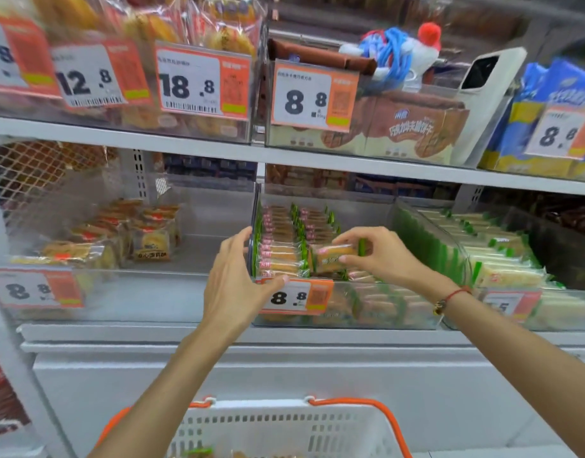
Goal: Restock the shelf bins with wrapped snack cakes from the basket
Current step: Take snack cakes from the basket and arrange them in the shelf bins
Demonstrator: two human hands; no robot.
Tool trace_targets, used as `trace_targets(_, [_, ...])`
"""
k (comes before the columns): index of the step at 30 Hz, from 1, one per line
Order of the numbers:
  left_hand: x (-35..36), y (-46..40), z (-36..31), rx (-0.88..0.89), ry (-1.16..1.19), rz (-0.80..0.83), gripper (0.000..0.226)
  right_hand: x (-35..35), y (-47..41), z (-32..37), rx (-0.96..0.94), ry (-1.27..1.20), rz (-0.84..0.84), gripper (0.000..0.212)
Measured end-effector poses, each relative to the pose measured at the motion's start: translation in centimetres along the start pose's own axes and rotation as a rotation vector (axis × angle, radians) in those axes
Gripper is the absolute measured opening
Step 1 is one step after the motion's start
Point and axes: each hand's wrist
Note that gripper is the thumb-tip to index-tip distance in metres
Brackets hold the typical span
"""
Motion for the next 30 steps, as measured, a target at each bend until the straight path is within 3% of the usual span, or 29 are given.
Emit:
trace_targets(5, [0.1, 0.0, 0.3, 0.015, 0.013, -0.011, 0.090, 1.7, -1.1, 0.0, 0.037, 0.064, 0.059, 0.023])
trace_targets(12, [0.2, -0.1, 0.7, -0.004, 0.054, -0.039, 0.089, 1.7, -0.7, -0.4, 0.046, 0.141, -0.025, 0.027])
trace_targets(18, [0.1, -0.2, 0.6, 0.004, 0.051, -0.024, 0.089, 1.6, -1.3, 1.3, -0.023, 0.275, 0.008, 0.020])
trace_targets(30, [-0.1, -0.2, 0.2, -0.035, 0.026, 0.011, 0.091, 1.3, -1.0, 2.4, -0.154, 0.539, 0.032, 0.027])
Point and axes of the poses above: each hand's wrist, its own y-axis away from the middle knuckle, its own x-axis out of the palm, z = x × y, and after that the axes turned 11 degrees about y, right-handed
